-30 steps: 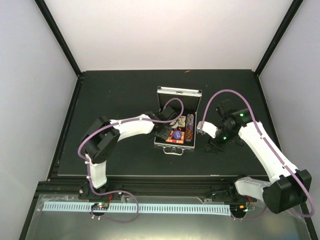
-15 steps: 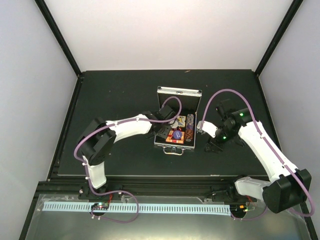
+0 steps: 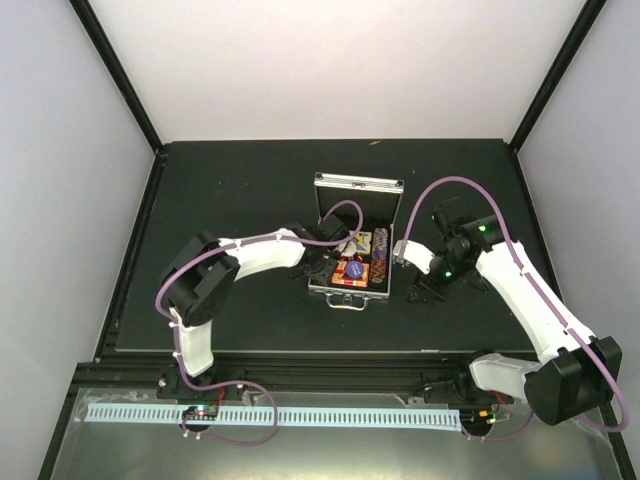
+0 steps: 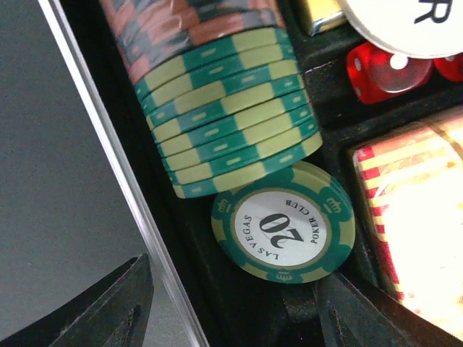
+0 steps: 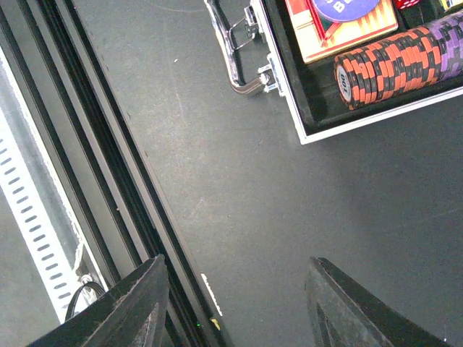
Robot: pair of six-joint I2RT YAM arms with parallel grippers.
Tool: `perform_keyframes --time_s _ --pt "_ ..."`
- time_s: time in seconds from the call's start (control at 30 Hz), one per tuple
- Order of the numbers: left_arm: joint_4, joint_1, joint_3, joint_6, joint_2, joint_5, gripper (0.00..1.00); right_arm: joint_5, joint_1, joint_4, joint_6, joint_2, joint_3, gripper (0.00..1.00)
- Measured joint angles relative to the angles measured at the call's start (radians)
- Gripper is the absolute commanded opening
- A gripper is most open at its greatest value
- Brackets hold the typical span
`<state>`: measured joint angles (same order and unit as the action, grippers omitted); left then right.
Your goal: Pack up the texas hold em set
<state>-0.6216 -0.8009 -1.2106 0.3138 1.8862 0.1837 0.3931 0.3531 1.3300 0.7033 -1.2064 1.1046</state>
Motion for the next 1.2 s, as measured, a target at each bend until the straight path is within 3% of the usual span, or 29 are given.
perform_keyframes --time_s 0.37,0.93,1.2 --pt "-0.053 0.011 -0.061 -0.024 0.031 0.016 0.63 0.003 0.000 -0.007 -0.006 -0.001 0.000 0.55" --pt "0.018 0.054 -0.061 -0.016 -0.061 0.076 0.62 0.011 0.000 -0.028 -0.015 -0.026 0.000 0.55" --pt "0.036 0.055 -0.008 -0.027 -0.098 0.003 0.65 0.011 0.000 -0.029 -0.018 -0.035 0.000 0.55"
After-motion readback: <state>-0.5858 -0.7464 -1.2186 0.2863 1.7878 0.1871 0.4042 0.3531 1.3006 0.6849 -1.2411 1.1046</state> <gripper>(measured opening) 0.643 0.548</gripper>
